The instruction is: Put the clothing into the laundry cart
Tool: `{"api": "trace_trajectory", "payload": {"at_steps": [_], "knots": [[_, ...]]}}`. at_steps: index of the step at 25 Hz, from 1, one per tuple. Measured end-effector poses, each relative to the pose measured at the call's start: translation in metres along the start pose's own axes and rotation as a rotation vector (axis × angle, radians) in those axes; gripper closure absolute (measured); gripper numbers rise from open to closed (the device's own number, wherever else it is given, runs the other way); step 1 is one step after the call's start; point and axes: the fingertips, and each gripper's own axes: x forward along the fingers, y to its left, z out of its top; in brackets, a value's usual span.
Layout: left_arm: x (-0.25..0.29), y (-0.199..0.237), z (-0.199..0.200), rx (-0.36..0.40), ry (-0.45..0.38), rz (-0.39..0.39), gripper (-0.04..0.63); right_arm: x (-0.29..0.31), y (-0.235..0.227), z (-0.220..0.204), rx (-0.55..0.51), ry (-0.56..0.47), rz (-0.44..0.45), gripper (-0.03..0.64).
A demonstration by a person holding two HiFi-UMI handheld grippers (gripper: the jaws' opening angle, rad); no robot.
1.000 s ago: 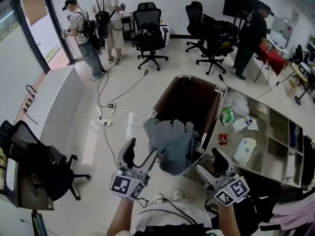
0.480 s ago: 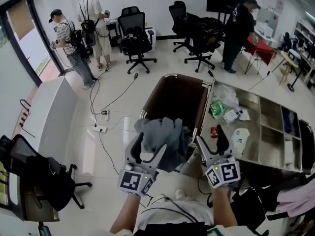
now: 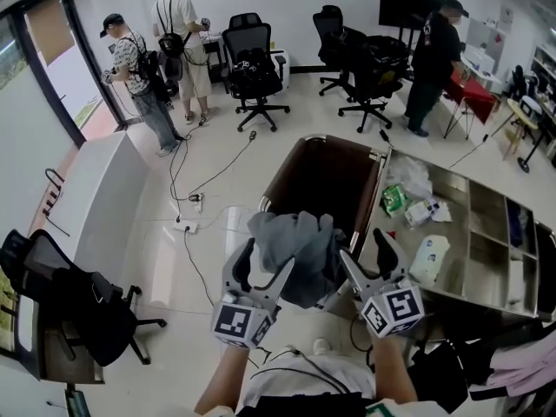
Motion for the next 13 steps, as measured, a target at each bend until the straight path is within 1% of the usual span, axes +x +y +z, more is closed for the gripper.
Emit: {"api": "trace_trajectory", "payload": {"at_steps": [8,13], "knots": [[-0.005,0.012,-0.006,-0.011,0.008,0.035,0.250,0.014,0.015,-0.012,0.011,0.027,0.060,0.244],[-0.005,0.015,-0.010,-0.010,0.017,0.039,0.250,0.018,0.011,-0.016,0.003,0.024,0.056,0.244]]}}
